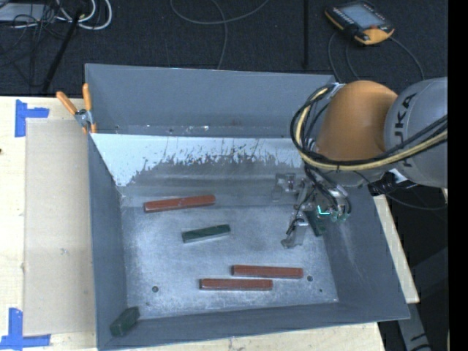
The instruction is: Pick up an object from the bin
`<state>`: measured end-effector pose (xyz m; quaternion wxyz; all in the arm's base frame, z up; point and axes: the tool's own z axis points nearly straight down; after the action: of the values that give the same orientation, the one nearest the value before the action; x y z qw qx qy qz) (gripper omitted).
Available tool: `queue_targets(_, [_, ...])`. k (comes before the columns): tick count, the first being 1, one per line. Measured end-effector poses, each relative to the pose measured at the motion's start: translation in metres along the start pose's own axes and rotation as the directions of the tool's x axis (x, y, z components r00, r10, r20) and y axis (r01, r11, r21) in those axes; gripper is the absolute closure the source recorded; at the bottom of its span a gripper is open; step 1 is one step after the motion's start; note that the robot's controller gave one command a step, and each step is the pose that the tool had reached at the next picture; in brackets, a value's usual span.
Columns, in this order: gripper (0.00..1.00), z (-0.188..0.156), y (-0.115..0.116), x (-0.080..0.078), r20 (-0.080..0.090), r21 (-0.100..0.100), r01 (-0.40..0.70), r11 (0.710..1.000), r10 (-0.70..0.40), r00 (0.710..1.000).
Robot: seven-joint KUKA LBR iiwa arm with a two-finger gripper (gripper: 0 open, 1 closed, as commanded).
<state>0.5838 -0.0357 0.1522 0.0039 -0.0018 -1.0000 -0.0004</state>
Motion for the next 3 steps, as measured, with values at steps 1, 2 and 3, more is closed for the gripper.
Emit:
queue_targets(1, [0.00, -0.003, 0.000, -0.001, 0.004, 0.000, 0.000, 1.000, 0.000, 1.000])
queue_targets(2, [0.00, 0.015, 0.004, 0.008, 0.016, 0.003, 0.062, 0.998, -0.062, 0.998])
queue_targets(3, [0.00, 0.037, 0.006, 0.029, 0.001, -0.001, 0.063, 0.998, -0.063, 0.998])
